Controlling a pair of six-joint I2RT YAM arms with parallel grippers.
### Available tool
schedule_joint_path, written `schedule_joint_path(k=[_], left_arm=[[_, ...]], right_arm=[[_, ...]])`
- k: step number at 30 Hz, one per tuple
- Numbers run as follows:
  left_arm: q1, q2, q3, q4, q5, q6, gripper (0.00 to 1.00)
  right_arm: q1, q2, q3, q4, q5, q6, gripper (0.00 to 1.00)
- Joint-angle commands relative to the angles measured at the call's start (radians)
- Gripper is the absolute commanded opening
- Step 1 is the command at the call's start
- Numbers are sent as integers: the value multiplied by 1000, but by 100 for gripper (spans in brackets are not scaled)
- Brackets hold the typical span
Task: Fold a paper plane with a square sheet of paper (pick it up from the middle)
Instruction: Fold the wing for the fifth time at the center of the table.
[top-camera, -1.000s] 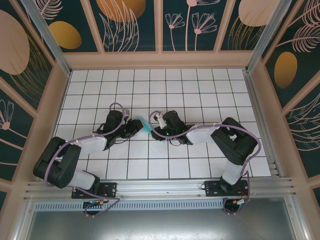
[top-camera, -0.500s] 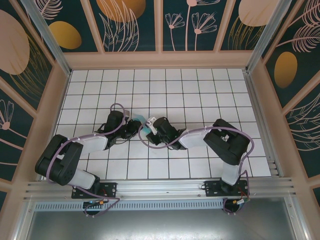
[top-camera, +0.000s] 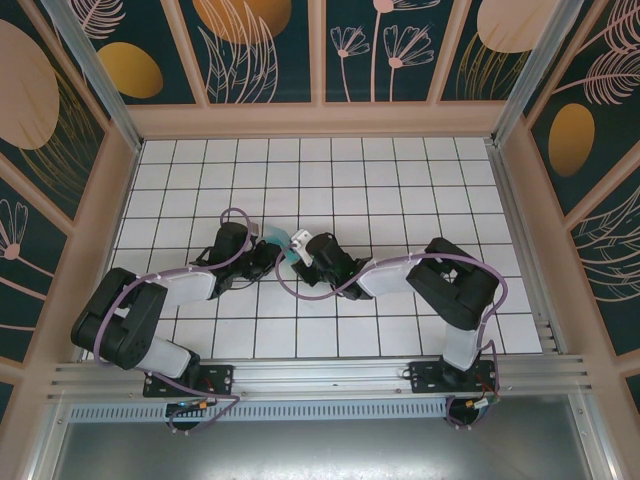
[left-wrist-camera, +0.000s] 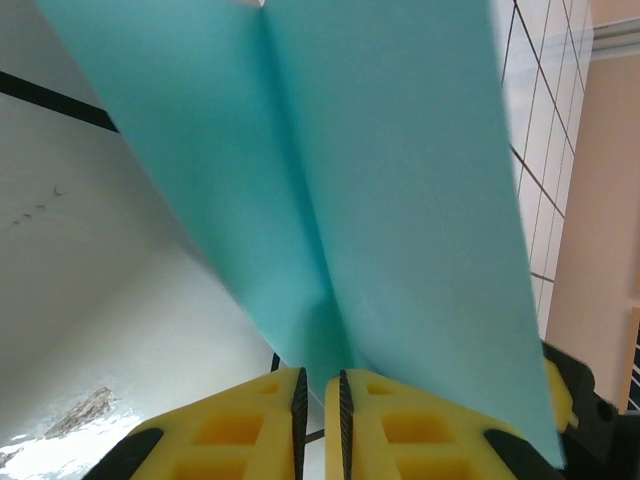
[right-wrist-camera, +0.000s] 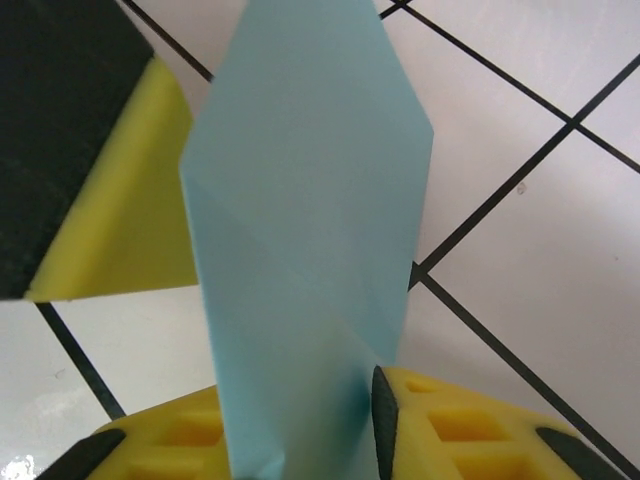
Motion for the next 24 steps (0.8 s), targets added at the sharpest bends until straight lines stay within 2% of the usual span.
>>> schedule_joint_path(k=[1,4,12,18,24], left_arm=[[-6,5,22,-28,-18,-2,20],[-6,-5,22,-52,-44,5,20],[-6,-61,-2,-79,-96,9,19],[-6,-127,-27,-97,-148,10,19],[-6,-138,-21,-65,-103,33,20]], right_arm=[[9,15,37,-2,-62,-16,22],[8,25,52,-42,-134,-10,16],[-20,62,88,-100,-275,31,11],[-27,81,99,-103,-276,63,8],[-64,-6,38,-77,-201,147,6]])
